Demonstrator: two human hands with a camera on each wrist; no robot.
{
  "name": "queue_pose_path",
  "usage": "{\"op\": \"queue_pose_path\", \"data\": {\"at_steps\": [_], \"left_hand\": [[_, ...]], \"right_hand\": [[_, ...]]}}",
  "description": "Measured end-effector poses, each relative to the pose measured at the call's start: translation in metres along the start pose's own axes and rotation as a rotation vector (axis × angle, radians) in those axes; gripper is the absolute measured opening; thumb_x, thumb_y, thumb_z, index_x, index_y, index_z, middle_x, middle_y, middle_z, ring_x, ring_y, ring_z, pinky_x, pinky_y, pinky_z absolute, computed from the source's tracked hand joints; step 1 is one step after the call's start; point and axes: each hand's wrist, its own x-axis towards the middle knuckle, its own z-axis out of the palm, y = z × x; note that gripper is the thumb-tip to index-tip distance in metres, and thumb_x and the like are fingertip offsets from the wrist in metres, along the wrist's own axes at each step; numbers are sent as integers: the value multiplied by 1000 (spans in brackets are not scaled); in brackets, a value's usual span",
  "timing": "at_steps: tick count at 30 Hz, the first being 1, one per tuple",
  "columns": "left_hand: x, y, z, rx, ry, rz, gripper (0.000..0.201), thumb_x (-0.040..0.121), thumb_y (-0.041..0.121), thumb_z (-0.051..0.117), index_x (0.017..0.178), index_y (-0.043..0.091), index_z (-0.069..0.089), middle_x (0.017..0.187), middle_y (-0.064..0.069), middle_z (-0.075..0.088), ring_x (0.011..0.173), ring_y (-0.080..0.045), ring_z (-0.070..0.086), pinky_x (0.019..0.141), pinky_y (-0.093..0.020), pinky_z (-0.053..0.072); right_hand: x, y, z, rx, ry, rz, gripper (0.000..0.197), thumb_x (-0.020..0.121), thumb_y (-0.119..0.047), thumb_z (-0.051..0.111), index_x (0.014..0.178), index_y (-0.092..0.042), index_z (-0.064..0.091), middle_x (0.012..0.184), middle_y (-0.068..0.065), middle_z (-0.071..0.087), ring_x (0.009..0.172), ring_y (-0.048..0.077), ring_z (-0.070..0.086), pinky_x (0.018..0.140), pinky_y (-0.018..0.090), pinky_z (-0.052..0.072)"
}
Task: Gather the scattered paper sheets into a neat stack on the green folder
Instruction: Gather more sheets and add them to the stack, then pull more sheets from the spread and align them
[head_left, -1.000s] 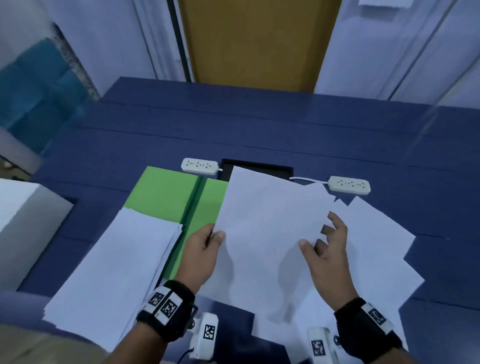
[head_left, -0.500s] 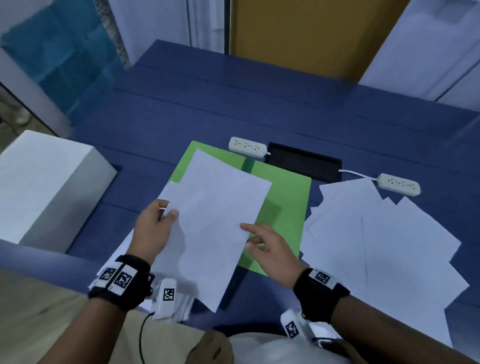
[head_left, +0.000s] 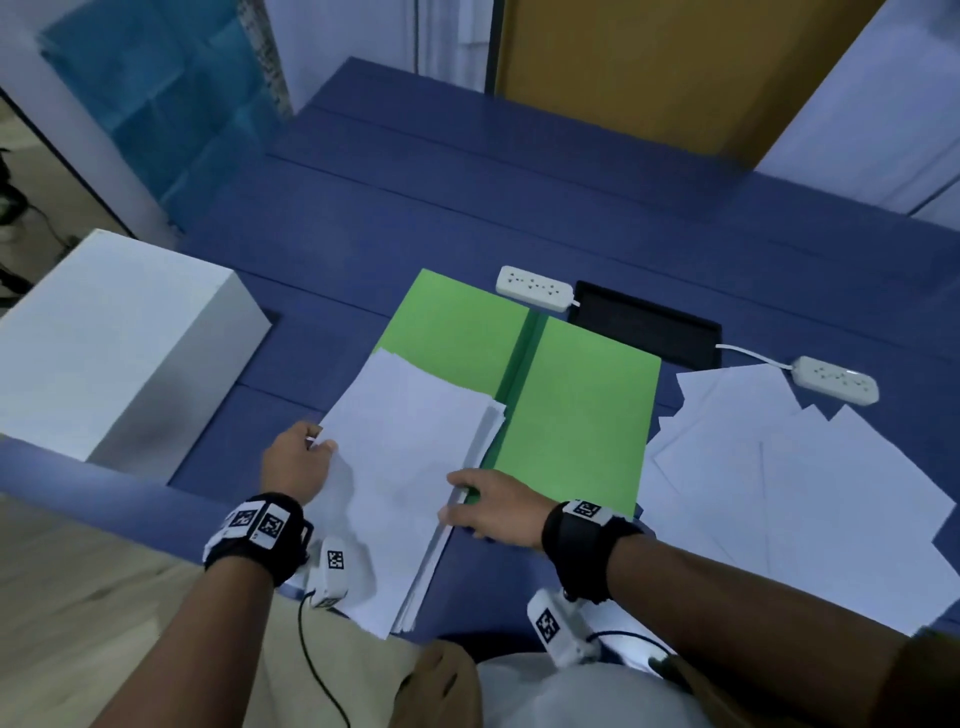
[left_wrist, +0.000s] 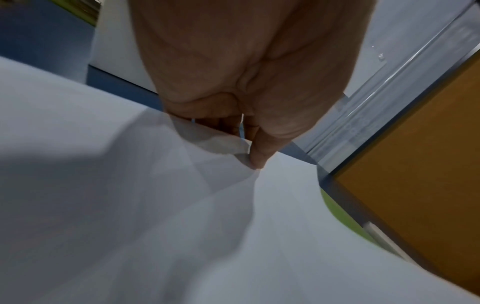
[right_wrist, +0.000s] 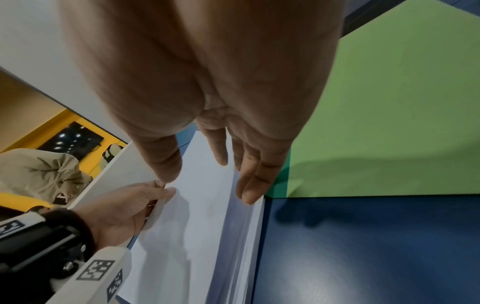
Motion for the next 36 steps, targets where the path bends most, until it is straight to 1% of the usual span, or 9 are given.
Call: {"op": "queue_pose_path", "data": {"at_steps": [4, 7, 10, 14, 19, 23, 28, 32, 36], "left_hand": [[2, -2, 3, 20, 56, -27, 32, 90, 23, 75, 116, 10, 60, 120, -18, 64, 107, -39, 61, 90, -44, 47], [-1, 1, 10, 160, 59, -31, 53, 84, 32, 80, 131, 21, 57, 129, -18, 54, 116, -44, 56, 100, -55, 47], [0, 6, 16, 277, 10, 1, 60, 83, 28, 78, 138, 27, 54, 136, -15, 51, 124, -44, 52, 103, -57, 44], [-2, 12, 22, 339, -7, 26, 66, 83, 24, 75, 144, 30, 50, 140, -14, 52, 127, -44, 50, 103, -57, 43], [-28, 39, 43, 296, 28, 114, 73, 88, 34, 74, 153, 24, 41, 153, -16, 42, 140, -42, 38, 112, -61, 33], [-65, 79, 83, 235, -56, 263, 73, 91, 40, 71, 154, 24, 39, 153, -14, 43, 140, -37, 42, 111, -57, 35], [-103, 116, 120, 230, -153, 366, 68, 91, 43, 70, 151, 27, 43, 151, -7, 44, 135, -33, 47, 111, -54, 35], [-122, 132, 146, 195, -236, 433, 64, 95, 47, 66, 150, 25, 43, 146, -8, 48, 131, -31, 51, 110, -54, 41], [-148, 155, 174, 90, -323, 495, 61, 99, 45, 64, 150, 20, 44, 142, -7, 53, 127, -24, 55, 105, -44, 49]], "right_hand": [[-2, -1, -2, -45, 36, -7, 75, 94, -56, 68, 159, -28, 40, 162, -3, 43, 113, 13, 57, 113, 38, 46], [-8, -3, -7, -79, 65, -6, 70, 96, -54, 67, 156, -27, 44, 161, -4, 45, 136, 15, 52, 114, 33, 41], [-11, 0, -11, -80, 87, 0, 66, 97, -53, 67, 154, -26, 47, 160, -6, 46, 143, 15, 46, 112, 29, 39], [-15, 10, -14, -40, 117, 29, 63, 97, -50, 68, 152, -25, 49, 156, -4, 49, 140, 16, 49, 116, 32, 40], [-22, 22, -23, 10, 168, 55, 61, 97, -51, 67, 149, -25, 51, 158, 1, 49, 140, 18, 50, 112, 33, 41], [-27, 29, -32, 126, 244, 59, 57, 98, -47, 66, 149, -25, 51, 158, 2, 48, 120, 19, 58, 111, 41, 48], [-43, 58, -52, 275, 355, 64, 54, 98, -41, 68, 147, -21, 54, 152, 2, 52, 132, 19, 56, 112, 44, 49], [-71, 102, -76, 476, 454, 96, 47, 98, -36, 69, 142, -22, 56, 141, 1, 55, 121, 22, 62, 96, 39, 58], [-110, 160, -99, 666, 550, 110, 39, 100, -30, 68, 136, -20, 56, 133, 6, 59, 109, 19, 64, 87, 34, 56]]}}
